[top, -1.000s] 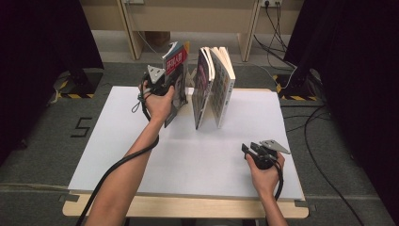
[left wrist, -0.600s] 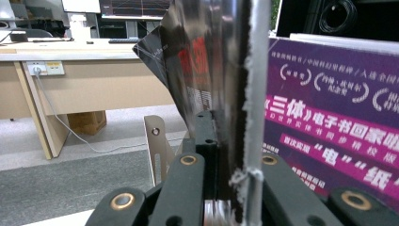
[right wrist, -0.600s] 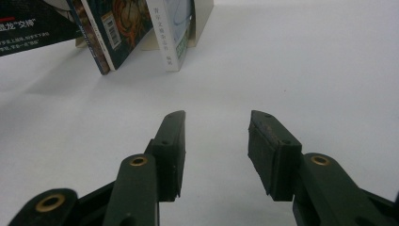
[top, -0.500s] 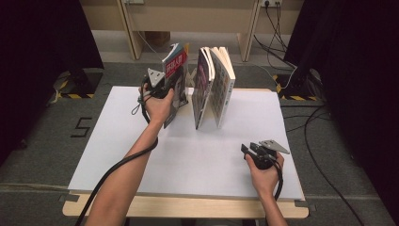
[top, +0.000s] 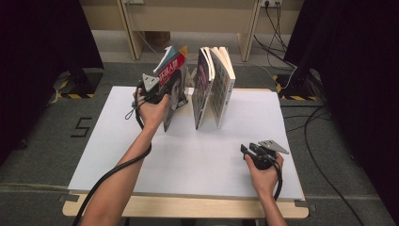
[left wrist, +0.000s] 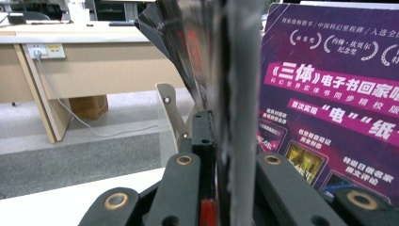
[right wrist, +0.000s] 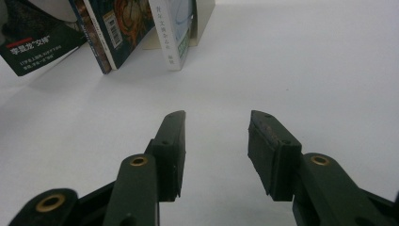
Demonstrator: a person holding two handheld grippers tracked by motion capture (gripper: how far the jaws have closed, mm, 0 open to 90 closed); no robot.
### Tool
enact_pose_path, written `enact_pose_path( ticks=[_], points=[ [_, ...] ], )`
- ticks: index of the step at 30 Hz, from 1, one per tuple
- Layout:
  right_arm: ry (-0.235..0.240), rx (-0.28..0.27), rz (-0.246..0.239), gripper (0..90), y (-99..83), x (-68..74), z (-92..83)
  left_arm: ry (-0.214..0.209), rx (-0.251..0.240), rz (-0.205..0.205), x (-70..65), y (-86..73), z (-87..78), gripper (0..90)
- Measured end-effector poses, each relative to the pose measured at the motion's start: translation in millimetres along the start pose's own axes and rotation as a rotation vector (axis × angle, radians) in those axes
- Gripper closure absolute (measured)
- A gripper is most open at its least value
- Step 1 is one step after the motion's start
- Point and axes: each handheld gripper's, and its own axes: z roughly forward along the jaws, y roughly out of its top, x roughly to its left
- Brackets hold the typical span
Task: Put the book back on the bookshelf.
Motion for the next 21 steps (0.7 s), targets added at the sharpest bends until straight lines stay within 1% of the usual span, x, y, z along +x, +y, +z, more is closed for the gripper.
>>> enact_pose_path(
  ticks=[2, 3, 7, 9, 11, 13, 16, 18, 21],
  points=[
    [0.001, 0.002, 0.000, 57.7, -0.2, -0.1, 0.3, 0.001, 0.008, -0.001, 1.1, 0.1, -1.4, 82.0],
    [0.002, 0.002, 0.003, 57.6, -0.2, 0.1, 0.6, -0.003, 0.025, -0.011, 4.3, 1.2, -3.6, 81.1],
    [0.001, 0.001, -0.002, 57.6, -0.2, 1.0, 0.5, -0.005, 0.019, -0.025, 8.2, 6.4, -6.3, 77.2],
    [0.003, 0.001, -0.001, 57.6, -0.3, 1.3, 0.6, -0.006, 0.015, -0.024, 9.3, 10.2, -7.6, 76.7],
    [0.003, 0.001, -0.001, 57.6, -0.4, 1.8, 1.0, -0.015, 0.009, -0.042, 10.4, 14.0, -8.9, 75.9],
    [0.003, 0.001, -0.002, 57.6, -0.8, 1.4, 1.3, -0.030, 0.011, -0.053, 11.1, 16.4, -9.4, 75.5],
    [0.002, 0.007, 0.002, 57.6, -1.1, 1.6, 1.3, -0.037, 0.016, -0.065, 11.0, 17.5, -8.3, 75.1],
    [0.002, 0.004, -0.001, 57.6, -1.0, 1.5, 1.4, -0.038, 0.018, -0.065, 10.7, 17.8, -7.8, 74.6],
    [0.001, 0.002, 0.000, 57.6, -0.7, 1.1, 1.5, -0.042, 0.030, -0.073, 8.3, 17.8, -3.2, 73.6]
  ],
)
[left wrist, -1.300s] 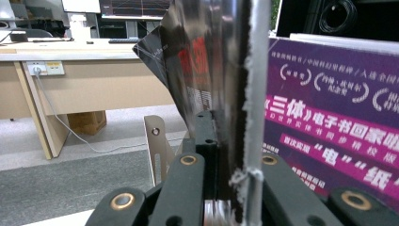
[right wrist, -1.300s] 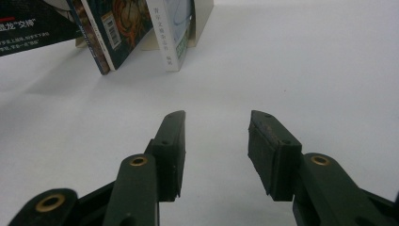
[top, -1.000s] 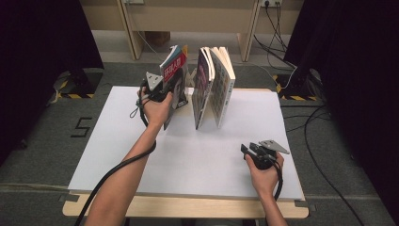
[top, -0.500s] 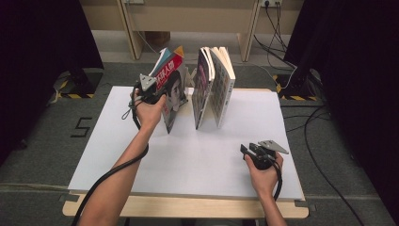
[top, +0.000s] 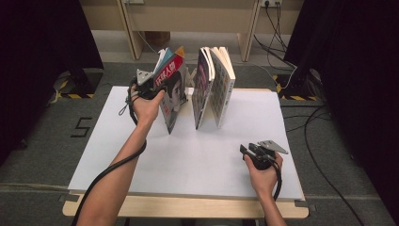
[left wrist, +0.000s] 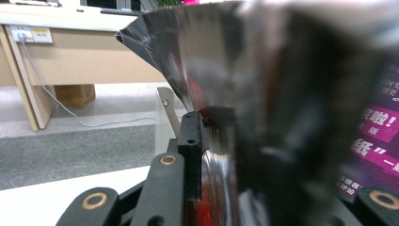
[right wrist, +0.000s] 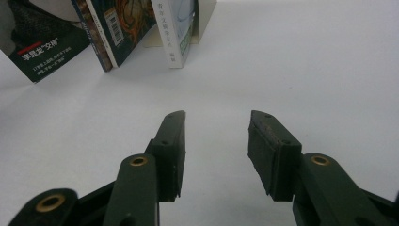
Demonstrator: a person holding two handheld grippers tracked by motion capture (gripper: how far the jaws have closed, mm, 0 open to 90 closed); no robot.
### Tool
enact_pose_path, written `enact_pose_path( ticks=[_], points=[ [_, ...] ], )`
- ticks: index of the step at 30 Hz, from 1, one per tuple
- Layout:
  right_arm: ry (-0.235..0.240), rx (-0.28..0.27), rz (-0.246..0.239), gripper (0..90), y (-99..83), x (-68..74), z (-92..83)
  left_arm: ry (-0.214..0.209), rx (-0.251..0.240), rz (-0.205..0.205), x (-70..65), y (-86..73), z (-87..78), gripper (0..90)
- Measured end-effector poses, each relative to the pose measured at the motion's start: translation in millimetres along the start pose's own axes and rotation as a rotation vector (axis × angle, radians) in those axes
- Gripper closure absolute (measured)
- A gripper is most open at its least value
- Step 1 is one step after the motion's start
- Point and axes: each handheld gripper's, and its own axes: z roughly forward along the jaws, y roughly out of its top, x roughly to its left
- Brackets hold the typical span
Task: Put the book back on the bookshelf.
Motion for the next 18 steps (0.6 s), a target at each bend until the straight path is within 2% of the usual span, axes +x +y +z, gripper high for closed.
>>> enact_pose_path(
  ticks=[8, 14, 18],
  points=[
    [0.002, 0.008, 0.011, 57.6, -0.7, -1.5, 0.3, -0.017, 0.038, -0.010, -0.9, -0.7, 8.9, 74.6],
    [0.005, 0.012, 0.016, 57.6, -0.9, -1.2, 1.1, -0.022, 0.069, -0.011, -2.0, 1.6, 8.1, 84.5],
    [0.005, 0.012, 0.015, 57.6, -0.9, -1.0, 0.7, -0.022, 0.077, 0.005, -8.4, 3.0, 6.1, 85.6]
  ],
)
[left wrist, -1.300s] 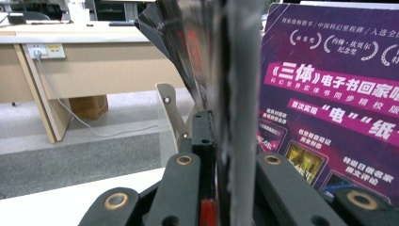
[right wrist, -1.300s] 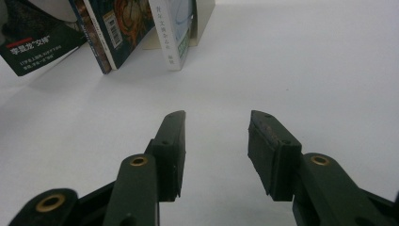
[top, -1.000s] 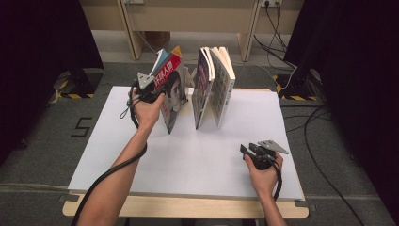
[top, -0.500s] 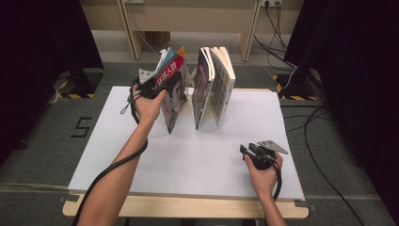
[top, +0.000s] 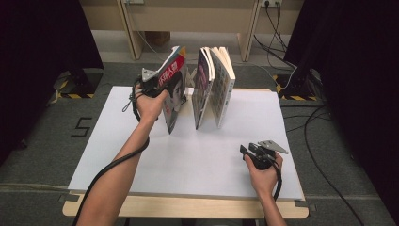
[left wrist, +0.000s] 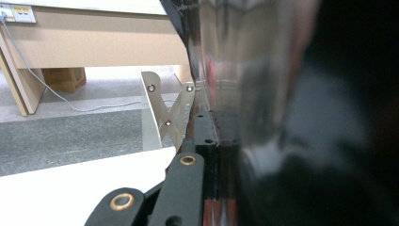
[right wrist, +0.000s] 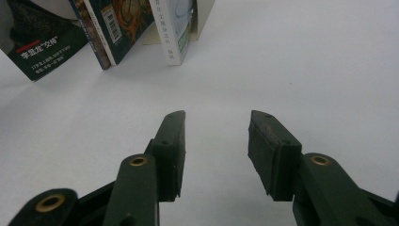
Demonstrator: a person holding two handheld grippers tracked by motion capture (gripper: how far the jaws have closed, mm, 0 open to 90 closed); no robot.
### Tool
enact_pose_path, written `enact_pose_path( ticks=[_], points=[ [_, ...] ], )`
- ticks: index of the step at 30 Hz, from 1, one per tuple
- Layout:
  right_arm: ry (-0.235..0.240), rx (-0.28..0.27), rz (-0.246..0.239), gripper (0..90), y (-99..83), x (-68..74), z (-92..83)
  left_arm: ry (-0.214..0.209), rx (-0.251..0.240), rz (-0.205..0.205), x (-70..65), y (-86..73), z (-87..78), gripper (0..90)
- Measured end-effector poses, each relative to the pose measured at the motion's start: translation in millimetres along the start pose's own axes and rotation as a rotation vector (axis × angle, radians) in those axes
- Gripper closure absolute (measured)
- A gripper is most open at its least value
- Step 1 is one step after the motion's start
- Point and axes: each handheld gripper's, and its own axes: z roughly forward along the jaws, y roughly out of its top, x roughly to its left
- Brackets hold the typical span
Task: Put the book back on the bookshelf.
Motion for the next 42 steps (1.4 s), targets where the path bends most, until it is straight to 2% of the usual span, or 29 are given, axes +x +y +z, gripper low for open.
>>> enact_pose_path(
  ticks=[6, 10, 15, 20, 23, 24, 30, 34, 42],
  points=[
    [-0.004, -0.008, -0.007, 57.6, 0.7, -1.2, -1.7, 0.012, -0.001, 0.001, -2.4, 0.5, -0.8, 85.9],
    [-0.002, 0.000, 0.020, 57.5, 0.1, -1.8, -0.7, 0.020, -0.012, 0.008, -1.7, 1.2, -2.5, 86.0],
    [-0.001, 0.000, 0.017, 57.6, 0.0, -1.7, -0.6, 0.014, -0.028, 0.010, -1.3, 3.9, -4.1, 86.1],
    [-0.001, 0.000, 0.014, 57.6, -0.3, -2.3, -0.5, 0.018, -0.093, 0.020, -2.1, 8.4, -7.1, 86.2],
    [-0.006, -0.003, 0.018, 57.5, -0.3, -2.5, -0.8, 0.036, -0.143, 0.056, -4.9, 12.6, -4.8, 86.2],
    [-0.006, -0.006, 0.017, 57.5, -0.3, -2.3, -0.7, 0.032, -0.155, 0.057, -5.1, 13.4, -2.9, 86.2],
    [-0.007, -0.006, 0.012, 57.5, -0.2, -3.9, -0.7, 0.021, -0.162, 0.035, -5.1, 7.6, 6.6, 86.2],
    [-0.007, -0.008, 0.009, 57.5, 0.5, -5.1, -1.9, 0.034, -0.159, 0.033, -2.0, -2.6, 16.3, 86.2],
    [-0.008, -0.011, 0.010, 57.5, 0.7, -5.7, -2.2, 0.042, -0.164, 0.034, 0.7, -7.9, 19.2, 85.8]
  ],
)
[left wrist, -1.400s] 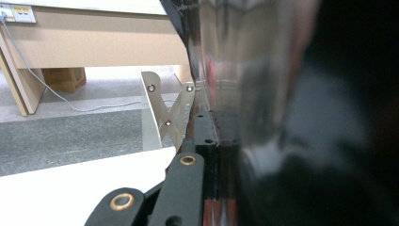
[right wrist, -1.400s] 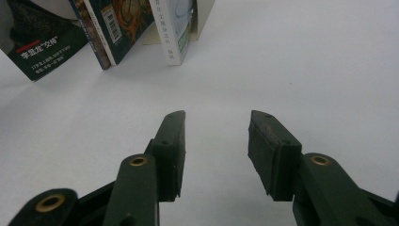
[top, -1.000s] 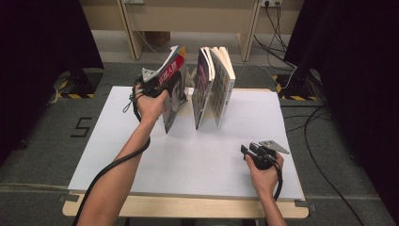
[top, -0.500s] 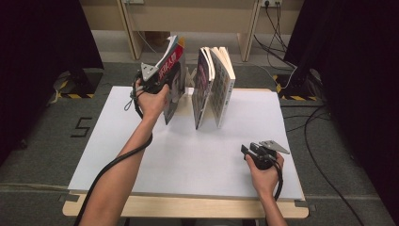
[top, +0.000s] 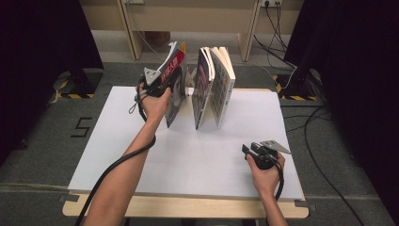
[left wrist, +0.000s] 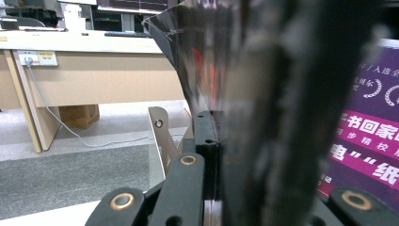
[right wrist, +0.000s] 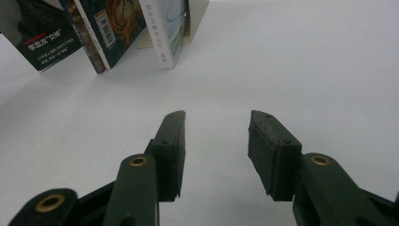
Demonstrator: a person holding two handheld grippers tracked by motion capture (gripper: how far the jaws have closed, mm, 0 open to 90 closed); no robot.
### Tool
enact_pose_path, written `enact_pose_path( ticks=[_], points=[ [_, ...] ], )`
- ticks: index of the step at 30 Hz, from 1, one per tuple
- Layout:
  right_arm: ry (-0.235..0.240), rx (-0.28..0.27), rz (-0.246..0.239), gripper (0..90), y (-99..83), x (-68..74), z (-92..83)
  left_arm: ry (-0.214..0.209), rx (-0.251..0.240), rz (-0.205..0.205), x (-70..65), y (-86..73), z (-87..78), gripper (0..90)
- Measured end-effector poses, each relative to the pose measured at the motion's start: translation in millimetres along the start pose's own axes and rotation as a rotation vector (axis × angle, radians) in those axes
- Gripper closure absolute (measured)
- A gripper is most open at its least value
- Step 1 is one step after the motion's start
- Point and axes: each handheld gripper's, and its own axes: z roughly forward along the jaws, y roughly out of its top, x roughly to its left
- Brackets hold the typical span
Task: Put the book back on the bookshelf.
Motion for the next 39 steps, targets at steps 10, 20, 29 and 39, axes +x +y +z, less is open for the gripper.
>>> enact_pose_path(
  ticks=[10, 20, 29, 39],
  points=[
    [-0.007, 0.000, -0.010, 57.5, 0.4, -1.0, -1.1, -0.001, 0.028, 0.014, 2.5, 1.4, 0.4, 81.1],
    [-0.003, 0.004, -0.002, 57.5, 0.0, -0.2, -0.5, 0.013, 0.040, 0.018, 5.6, -0.4, -2.9, 69.6],
    [-0.004, 0.005, -0.001, 57.4, -0.6, -0.3, 0.2, 0.024, 0.049, 0.013, 8.7, 0.2, -5.3, 58.7],
    [-0.006, 0.003, -0.009, 57.4, -0.7, -0.8, 0.1, 0.023, 0.045, 0.007, 12.9, -5.9, -12.3, 48.5]
  ],
)
